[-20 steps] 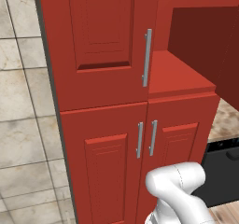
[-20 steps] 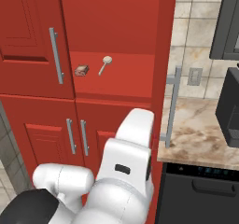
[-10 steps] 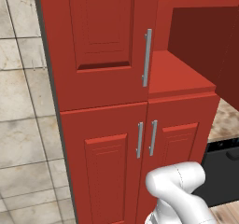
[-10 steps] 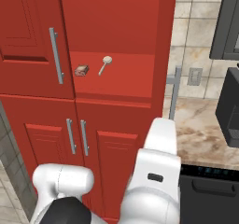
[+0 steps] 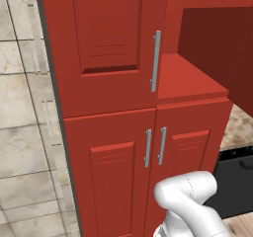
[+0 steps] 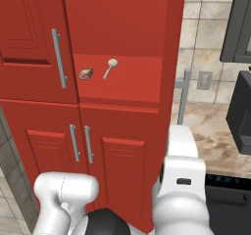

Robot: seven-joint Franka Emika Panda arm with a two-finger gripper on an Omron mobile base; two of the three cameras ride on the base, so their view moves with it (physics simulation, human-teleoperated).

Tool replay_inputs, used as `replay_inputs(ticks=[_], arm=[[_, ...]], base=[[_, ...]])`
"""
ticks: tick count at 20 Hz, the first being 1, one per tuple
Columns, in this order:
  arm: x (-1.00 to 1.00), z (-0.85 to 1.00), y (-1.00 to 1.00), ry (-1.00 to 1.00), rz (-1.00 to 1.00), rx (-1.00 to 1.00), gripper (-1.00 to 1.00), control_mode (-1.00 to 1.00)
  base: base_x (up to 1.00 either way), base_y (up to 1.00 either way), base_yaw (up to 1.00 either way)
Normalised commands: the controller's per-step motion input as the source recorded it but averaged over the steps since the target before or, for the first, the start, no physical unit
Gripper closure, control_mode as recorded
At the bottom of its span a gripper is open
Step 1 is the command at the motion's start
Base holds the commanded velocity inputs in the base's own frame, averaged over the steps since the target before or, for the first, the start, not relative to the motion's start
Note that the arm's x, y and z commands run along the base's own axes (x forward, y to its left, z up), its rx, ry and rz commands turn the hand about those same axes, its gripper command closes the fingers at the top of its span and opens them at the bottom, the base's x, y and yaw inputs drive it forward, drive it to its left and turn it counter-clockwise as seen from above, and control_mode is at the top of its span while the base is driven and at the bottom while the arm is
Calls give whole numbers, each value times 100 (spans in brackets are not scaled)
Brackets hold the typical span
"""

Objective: Pick up the bar soap and dish brush from the sink, and place them back in the cabinet, and close the cabinet doors.

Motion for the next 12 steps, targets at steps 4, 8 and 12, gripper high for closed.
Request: replay_inputs(ticks=[4, 8, 12], arm=[[21, -9, -22, -2, 14, 0, -100, -100], [3, -3, -41, -2, 6, 0, -100, -100], [1, -4, -40, 0, 3, 0, -100, -100]], base=[[0, 0, 0], [0, 0, 0], [0, 0, 0]])
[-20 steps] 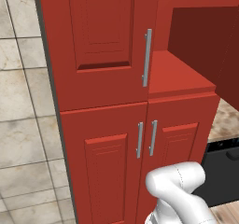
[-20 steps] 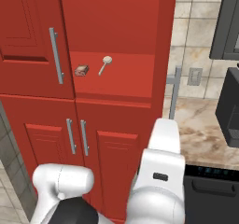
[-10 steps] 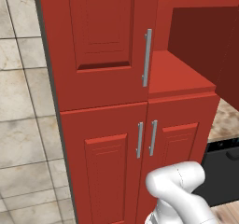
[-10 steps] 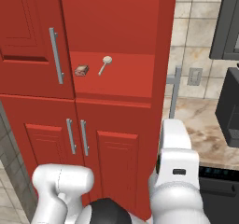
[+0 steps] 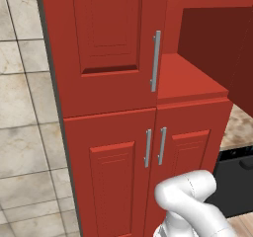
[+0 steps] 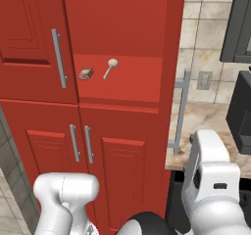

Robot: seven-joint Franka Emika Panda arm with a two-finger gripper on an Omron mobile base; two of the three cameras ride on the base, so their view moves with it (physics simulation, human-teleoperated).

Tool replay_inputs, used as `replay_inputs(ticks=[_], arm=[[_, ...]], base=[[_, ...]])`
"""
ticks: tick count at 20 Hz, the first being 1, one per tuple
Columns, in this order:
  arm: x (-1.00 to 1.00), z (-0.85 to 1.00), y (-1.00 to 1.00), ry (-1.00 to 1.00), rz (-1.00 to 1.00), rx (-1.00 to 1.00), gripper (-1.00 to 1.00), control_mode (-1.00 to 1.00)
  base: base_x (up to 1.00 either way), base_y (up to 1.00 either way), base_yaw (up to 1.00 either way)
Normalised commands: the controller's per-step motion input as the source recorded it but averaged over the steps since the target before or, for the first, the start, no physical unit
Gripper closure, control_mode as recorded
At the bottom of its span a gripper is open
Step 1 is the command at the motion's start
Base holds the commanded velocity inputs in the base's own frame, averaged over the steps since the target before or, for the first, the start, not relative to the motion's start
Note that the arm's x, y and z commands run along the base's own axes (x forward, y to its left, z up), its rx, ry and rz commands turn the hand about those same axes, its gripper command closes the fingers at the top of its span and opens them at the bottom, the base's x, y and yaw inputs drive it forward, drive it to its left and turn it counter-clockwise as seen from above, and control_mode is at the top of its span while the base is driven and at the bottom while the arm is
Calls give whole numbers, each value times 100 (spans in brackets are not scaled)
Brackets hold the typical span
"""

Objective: Pick up the bar soap and dish brush from the sink, and place them back in the cabinet, and close the cabinet doors.

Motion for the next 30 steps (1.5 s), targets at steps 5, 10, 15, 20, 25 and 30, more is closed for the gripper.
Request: replay_inputs(ticks=[5, 10, 15, 20, 25, 30], arm=[[12, -6, -25, 0, 3, 0, -100, -100], [29, -14, -3, 0, 1, 0, -100, -100], [36, -17, 0, 0, 1, 0, -100, -100], [37, -17, 0, 0, 1, 0, -100, -100], [34, -11, -6, 0, 2, 0, -100, -100], [32, -5, -1, 0, 1, 0, -100, -100]], base=[[0, 0, 0], [0, 0, 0], [0, 0, 0], [0, 0, 0], [0, 0, 0], [0, 0, 0]])
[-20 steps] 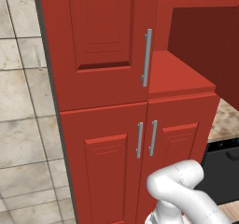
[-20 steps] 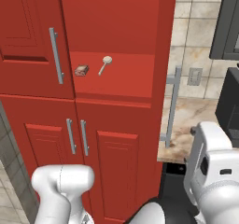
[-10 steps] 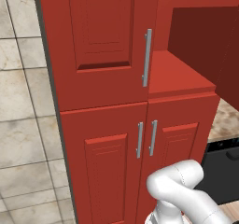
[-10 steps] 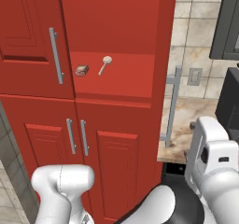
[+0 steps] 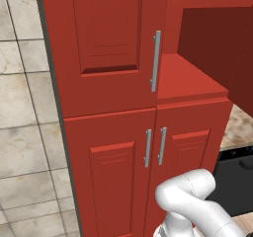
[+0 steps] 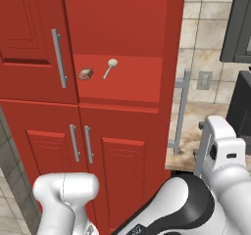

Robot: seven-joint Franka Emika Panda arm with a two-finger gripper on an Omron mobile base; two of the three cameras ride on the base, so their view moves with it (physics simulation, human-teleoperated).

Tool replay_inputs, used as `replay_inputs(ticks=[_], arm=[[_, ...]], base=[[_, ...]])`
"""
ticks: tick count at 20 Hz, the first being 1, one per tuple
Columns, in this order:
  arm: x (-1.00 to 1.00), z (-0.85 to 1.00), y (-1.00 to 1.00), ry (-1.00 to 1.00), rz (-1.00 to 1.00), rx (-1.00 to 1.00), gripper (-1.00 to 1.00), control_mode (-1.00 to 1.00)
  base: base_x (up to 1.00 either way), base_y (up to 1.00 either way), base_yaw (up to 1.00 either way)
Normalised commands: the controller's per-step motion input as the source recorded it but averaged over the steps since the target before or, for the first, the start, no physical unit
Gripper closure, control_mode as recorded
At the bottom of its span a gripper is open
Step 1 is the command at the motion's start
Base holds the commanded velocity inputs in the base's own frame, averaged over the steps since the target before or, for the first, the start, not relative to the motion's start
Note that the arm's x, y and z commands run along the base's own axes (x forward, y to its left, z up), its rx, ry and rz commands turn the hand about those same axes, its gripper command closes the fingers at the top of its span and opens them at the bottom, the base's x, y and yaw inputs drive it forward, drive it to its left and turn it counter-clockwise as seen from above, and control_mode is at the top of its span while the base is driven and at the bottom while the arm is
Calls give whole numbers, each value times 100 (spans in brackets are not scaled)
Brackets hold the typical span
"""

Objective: Pick up the bar soap and dish brush from the sink, and place them back in the cabinet, and close the cabinet doors.

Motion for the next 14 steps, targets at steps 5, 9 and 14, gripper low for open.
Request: replay_inputs(ticks=[5, 9, 14], arm=[[24, 0, 0, 0, 1, 0, -100, -100], [3, 0, 0, 0, 5, 0, -100, -100], [0, 0, 0, 0, 9, 0, -100, -100]], base=[[0, 0, 0], [0, 0, 0], [0, 0, 0]])
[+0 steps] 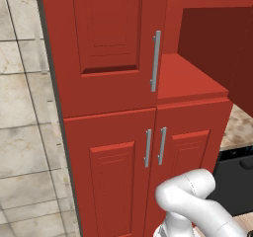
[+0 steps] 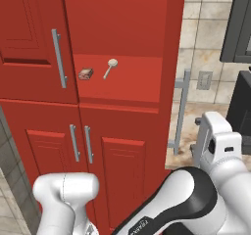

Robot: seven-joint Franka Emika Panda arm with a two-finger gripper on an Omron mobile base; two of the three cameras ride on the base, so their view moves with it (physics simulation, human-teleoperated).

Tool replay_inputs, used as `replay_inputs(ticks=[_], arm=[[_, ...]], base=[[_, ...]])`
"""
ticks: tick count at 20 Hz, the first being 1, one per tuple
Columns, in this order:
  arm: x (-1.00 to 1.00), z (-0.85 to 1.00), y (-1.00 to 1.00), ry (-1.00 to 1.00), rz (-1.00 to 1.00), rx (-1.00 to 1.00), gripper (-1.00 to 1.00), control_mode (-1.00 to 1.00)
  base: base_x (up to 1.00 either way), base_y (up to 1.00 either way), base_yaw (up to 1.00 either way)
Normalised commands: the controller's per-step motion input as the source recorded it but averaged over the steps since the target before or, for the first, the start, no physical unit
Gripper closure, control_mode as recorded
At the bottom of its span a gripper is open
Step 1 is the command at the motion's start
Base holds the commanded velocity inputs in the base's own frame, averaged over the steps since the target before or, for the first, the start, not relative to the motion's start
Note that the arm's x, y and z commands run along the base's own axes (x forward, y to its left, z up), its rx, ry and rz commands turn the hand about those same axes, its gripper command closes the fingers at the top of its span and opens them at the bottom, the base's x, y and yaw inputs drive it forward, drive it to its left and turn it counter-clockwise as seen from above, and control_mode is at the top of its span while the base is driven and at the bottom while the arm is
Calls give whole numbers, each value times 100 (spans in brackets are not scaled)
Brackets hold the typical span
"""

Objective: Pick up the bar soap and dish brush from the sink, and place them back in the cabinet, and close the cabinet doors.

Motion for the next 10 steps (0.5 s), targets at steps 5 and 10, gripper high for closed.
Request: replay_inputs(ticks=[5, 10], arm=[[0, 0, 0, 0, 13, 0, -100, -100], [0, 0, 0, 0, 13, 0, -100, -100]], base=[[0, 0, 0], [0, 0, 0]])
